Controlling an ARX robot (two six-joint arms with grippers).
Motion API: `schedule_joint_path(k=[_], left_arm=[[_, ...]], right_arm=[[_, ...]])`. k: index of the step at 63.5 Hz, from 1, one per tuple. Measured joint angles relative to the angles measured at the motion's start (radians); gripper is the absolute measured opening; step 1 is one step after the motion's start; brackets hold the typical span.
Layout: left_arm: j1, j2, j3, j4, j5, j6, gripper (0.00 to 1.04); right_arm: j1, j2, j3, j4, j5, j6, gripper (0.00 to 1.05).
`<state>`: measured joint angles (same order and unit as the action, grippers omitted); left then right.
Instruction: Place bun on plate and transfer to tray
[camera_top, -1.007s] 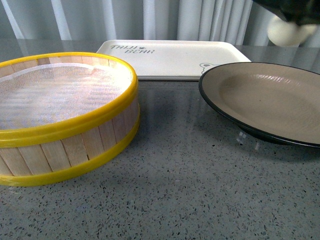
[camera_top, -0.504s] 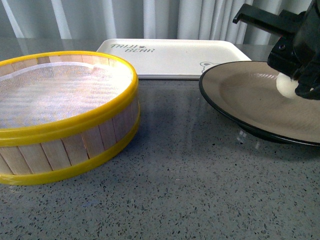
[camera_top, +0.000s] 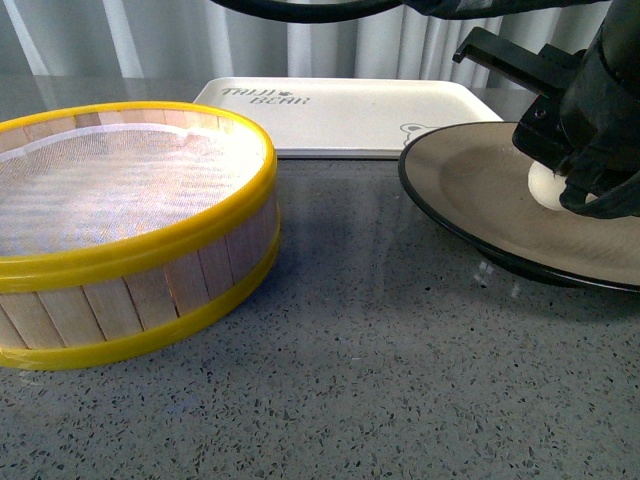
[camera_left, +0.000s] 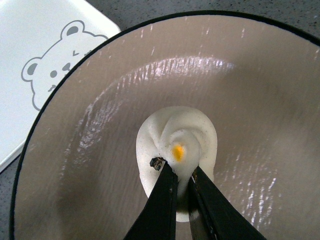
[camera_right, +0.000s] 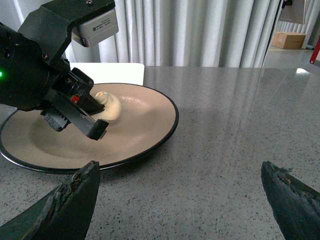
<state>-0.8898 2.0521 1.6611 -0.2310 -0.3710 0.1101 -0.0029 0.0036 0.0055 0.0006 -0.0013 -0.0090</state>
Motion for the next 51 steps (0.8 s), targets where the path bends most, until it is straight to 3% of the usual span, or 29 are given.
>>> schedule_joint_path(k=[13,29,34,51], left_arm=[[0.008,0.001,0.0,-0.008,-0.011,0.02,0.06],[0.009,0.001,0.0,-0.04,0.031,0.013,0.44],[0.01,0.001,0.0,-0.045,0.032,0.008,0.62],[0.026,-0.001,0.001,-0.055,0.044,-0.006,1.0]], right_arm=[[0.0,0.0,0.0,0.0,0.0,0.0,0.96],[0.0,0.0,0.0,0.0,0.0,0.0,0.96],[0.0,0.0,0.0,0.0,0.0,0.0,0.96],[0.0,0.0,0.0,0.0,0.0,0.0,0.96]])
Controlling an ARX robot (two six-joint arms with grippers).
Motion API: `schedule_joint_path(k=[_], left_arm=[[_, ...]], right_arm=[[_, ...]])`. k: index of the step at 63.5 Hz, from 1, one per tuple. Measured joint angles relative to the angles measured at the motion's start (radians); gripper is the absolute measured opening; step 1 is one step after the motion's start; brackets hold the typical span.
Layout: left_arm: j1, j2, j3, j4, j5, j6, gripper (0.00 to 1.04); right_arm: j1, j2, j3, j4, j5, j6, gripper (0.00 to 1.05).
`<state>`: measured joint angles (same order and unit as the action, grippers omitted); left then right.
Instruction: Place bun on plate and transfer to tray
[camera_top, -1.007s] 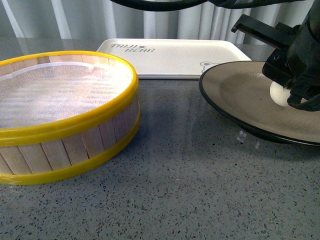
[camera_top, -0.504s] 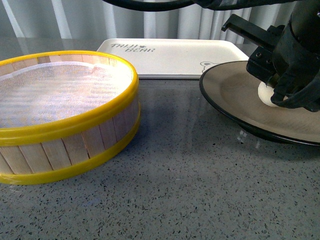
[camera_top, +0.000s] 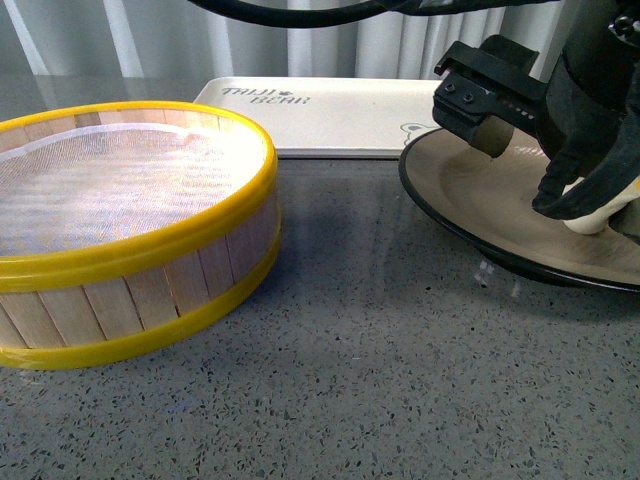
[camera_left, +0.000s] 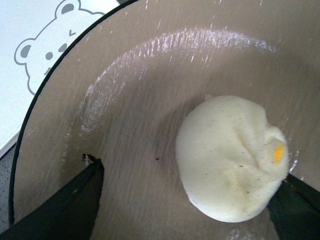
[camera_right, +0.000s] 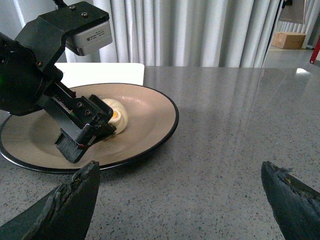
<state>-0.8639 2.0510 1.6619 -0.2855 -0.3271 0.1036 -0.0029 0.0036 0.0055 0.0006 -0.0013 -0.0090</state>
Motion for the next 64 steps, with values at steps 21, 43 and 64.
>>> schedule_joint_path(k=[21,43,64], left_arm=[[0.024,-0.043,0.002,-0.004,0.01,-0.003,0.98],[0.05,-0.201,-0.05,0.012,0.028,-0.042,0.98],[0.169,-0.599,-0.373,0.15,-0.072,-0.079,0.98]], right_arm=[[0.0,0.0,0.0,0.0,0.0,0.0,0.96],[0.0,0.0,0.0,0.0,0.0,0.0,0.96],[0.0,0.0,0.0,0.0,0.0,0.0,0.96]])
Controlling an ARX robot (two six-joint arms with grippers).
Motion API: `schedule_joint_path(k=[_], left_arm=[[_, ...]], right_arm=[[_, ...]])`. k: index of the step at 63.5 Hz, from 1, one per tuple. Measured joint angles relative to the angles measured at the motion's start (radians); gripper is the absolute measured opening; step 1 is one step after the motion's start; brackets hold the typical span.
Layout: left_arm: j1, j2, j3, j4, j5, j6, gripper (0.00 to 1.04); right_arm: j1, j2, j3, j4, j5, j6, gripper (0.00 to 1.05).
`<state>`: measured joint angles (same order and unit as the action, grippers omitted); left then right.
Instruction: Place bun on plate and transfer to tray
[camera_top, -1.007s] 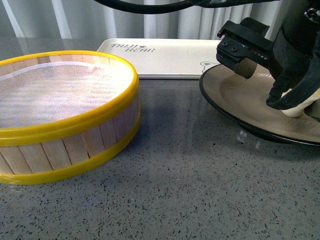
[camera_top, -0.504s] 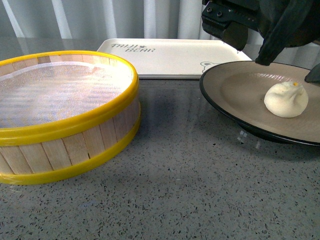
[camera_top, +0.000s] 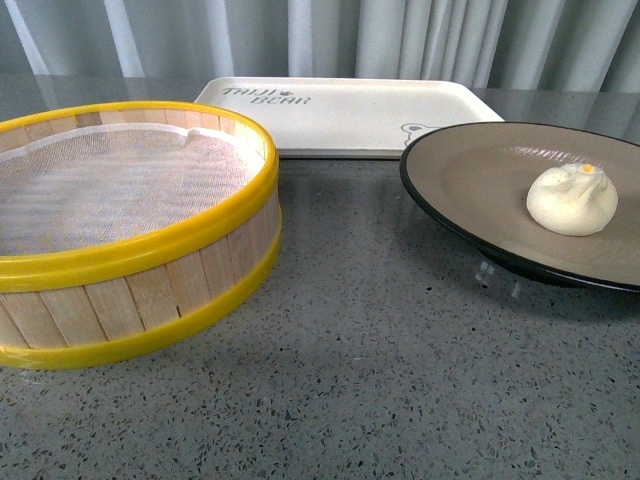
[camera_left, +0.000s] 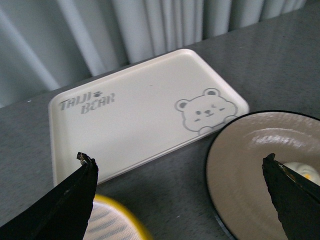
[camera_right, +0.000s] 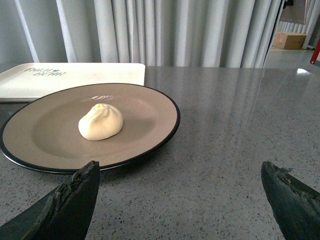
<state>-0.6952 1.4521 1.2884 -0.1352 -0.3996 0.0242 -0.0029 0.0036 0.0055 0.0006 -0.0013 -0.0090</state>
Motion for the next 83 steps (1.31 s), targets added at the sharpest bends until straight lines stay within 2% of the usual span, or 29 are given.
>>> schedule_joint_path(k=[10,12,13,16,19,22,27,39,64,70,83], left_arm=[[0.084,-0.196,-0.19,-0.002,-0.018,-0.024,0.98],[0.101,-0.235,-0.239,0.044,-0.054,-0.023,0.95],[0.126,-0.281,-0.306,0.141,-0.082,-0.023,0.9],[0.212,-0.404,-0.467,0.326,-0.034,-0.025,0.77],[0.294,-0.522,-0.608,0.413,0.008,-0.026,0.65],[0.33,-0.571,-0.674,0.437,0.027,-0.027,0.58],[0.389,-0.656,-0.812,0.476,0.099,-0.027,0.38],[0.475,-0.751,-0.977,0.51,0.188,-0.031,0.04],[0.586,-0.923,-1.142,0.516,0.292,-0.027,0.04],[0.669,-0.971,-1.172,0.497,0.393,-0.027,0.04],[0.693,-1.072,-1.223,0.447,0.397,-0.027,0.04]], right_arm=[[0.0,0.0,0.0,0.0,0.0,0.0,0.96],[0.0,0.0,0.0,0.0,0.0,0.0,0.96],[0.0,0.0,0.0,0.0,0.0,0.0,0.96],[0.0,0.0,0.0,0.0,0.0,0.0,0.96],[0.0,0.0,0.0,0.0,0.0,0.0,0.96],[0.0,0.0,0.0,0.0,0.0,0.0,0.96],[0.0,0.0,0.0,0.0,-0.001,0.0,0.96],[0.0,0.0,0.0,0.0,0.0,0.0,0.96],[0.0,0.0,0.0,0.0,0.0,0.0,0.96],[0.0,0.0,0.0,0.0,0.0,0.0,0.96],[0.0,0.0,0.0,0.0,0.0,0.0,0.96]])
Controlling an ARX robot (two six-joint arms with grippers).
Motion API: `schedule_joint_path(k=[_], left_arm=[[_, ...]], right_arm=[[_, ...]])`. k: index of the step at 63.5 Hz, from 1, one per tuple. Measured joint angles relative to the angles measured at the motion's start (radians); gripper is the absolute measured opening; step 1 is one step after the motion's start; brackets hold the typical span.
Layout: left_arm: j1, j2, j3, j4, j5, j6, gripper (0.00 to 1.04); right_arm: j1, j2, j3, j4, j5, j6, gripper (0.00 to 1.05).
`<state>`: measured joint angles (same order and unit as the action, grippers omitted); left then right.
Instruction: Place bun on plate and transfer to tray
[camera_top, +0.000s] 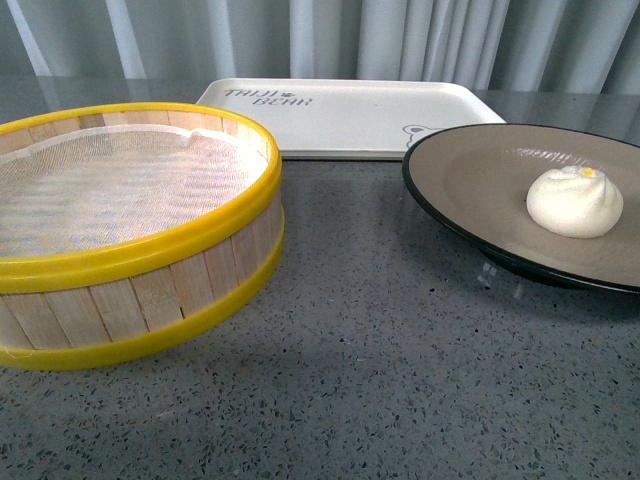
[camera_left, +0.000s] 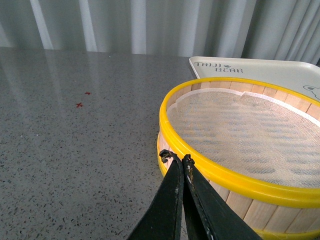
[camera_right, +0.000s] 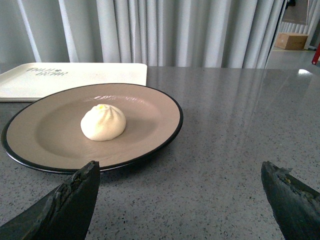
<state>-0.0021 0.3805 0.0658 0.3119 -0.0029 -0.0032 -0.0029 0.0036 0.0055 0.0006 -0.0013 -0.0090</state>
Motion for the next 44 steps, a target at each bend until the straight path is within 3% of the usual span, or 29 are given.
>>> schedule_joint_path(k=[44], left_arm=[[0.0,-0.217,-0.04,-0.144,0.0,0.0,0.04]], right_arm=[[0.0,0.0,0.0,0.0,0.0,0.0,0.96]])
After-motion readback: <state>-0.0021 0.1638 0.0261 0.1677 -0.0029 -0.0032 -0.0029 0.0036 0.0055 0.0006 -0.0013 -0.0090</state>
